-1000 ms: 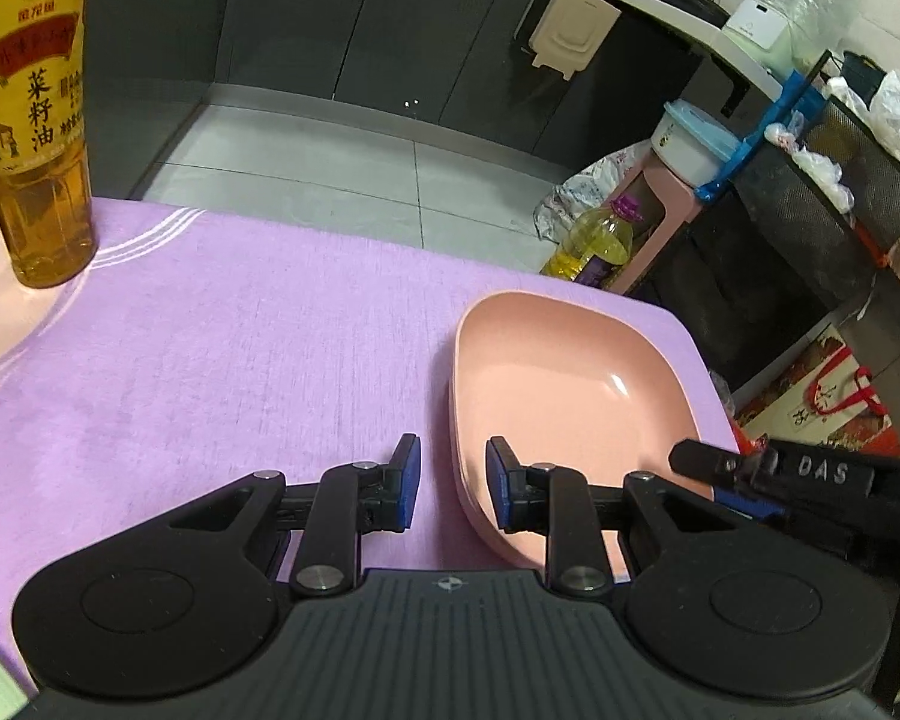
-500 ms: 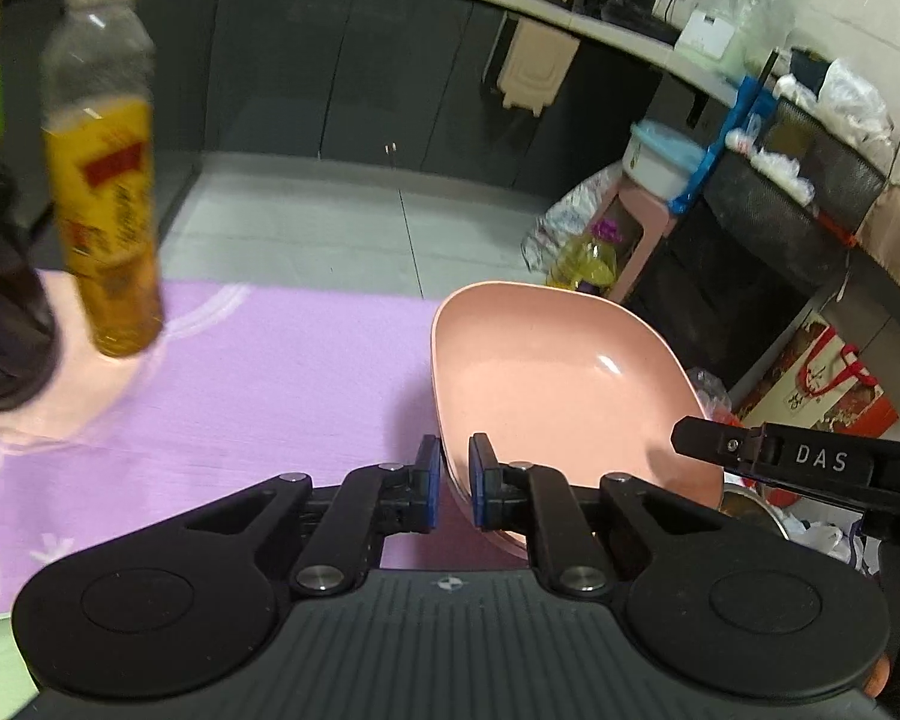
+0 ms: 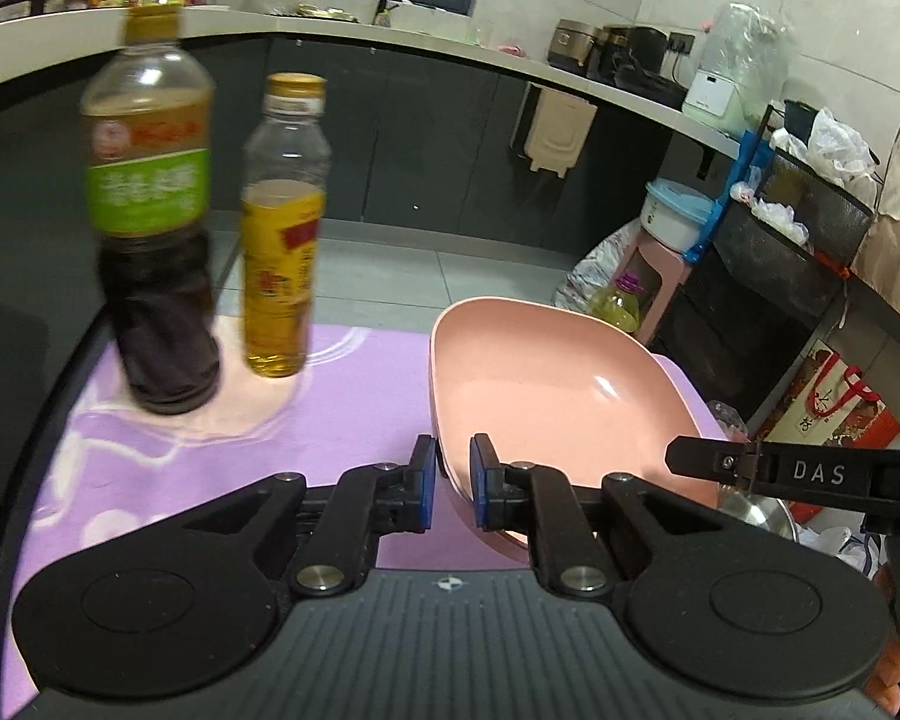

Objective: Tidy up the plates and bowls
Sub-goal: 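Carry the pink square dish and lower it onto the green plate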

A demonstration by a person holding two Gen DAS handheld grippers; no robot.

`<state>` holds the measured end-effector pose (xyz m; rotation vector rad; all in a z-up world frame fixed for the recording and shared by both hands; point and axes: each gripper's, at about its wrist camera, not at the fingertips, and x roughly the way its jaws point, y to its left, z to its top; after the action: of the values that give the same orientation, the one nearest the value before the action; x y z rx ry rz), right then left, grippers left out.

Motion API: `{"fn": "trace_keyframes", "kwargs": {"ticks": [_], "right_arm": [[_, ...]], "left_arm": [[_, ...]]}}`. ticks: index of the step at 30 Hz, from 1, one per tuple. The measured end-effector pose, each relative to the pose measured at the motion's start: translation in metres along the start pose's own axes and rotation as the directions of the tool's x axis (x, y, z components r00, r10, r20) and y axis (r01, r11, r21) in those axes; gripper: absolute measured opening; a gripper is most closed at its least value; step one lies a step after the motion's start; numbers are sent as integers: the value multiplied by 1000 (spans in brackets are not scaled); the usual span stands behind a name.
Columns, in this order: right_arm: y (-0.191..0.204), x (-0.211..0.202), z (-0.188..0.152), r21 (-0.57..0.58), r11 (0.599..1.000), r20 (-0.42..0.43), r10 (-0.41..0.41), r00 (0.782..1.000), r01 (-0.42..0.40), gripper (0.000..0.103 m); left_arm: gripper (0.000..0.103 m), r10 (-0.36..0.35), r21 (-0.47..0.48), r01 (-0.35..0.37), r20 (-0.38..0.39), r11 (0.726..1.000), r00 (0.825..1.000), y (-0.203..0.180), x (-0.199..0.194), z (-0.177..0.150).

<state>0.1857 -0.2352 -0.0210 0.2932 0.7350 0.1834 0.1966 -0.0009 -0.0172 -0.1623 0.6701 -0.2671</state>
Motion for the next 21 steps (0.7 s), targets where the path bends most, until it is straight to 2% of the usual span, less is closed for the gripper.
{"fn": "trace_keyframes", "kwargs": {"ticks": [9,12,21], "right_arm": [[47,2,-17,-80,994,-57,75,996,-79,15],[65,4,-25,-114,988,-81,94,992,-103,15],[104,17,-52,-185,973,-172,107,979,-139,15]], "left_arm": [[11,72,-44,-71,22,997,997,49,-45,-24],[11,102,-62,-101,12,993,995,64,-55,-33],[12,132,-130,-135,-36,982,991,100,-71,-63]]}}
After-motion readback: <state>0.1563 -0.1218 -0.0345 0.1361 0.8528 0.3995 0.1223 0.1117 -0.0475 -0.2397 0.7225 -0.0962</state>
